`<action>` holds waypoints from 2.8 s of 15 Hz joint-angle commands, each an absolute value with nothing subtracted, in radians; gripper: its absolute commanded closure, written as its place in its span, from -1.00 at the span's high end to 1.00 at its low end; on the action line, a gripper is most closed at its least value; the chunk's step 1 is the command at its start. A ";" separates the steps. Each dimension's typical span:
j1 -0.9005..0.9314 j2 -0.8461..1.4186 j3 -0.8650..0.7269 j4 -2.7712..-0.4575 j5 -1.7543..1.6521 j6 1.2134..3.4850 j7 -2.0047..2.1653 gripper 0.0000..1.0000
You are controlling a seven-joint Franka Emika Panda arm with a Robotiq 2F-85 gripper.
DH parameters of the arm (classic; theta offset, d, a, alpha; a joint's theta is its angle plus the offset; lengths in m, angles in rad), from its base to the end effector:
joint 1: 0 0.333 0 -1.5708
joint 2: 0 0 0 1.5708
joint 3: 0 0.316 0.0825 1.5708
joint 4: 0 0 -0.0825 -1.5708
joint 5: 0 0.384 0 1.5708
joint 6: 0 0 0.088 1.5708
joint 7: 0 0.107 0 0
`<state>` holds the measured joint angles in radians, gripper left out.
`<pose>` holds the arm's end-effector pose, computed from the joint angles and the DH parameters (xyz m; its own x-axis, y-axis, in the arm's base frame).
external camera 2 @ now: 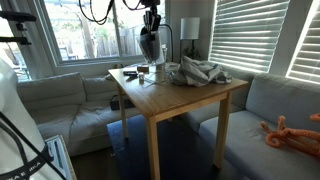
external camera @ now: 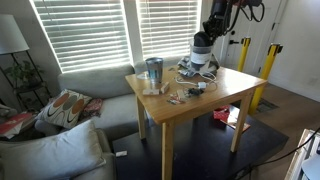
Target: Move the container to the left
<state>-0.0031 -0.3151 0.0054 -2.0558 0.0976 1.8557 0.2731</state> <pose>0.4727 0.0090 0.5795 0.9525 -0.2927 0.0838 -0.2818 -0.9517 -0.1215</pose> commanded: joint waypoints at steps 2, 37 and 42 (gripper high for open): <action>0.039 -0.296 0.036 -1.953 0.127 1.803 0.156 -0.97; 0.270 0.176 0.249 -1.595 0.138 1.499 0.021 -0.97; 0.272 0.165 0.250 -1.605 0.097 1.519 -0.003 -0.97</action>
<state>0.2650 0.1811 0.2494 -1.5954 0.1251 1.5167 0.0250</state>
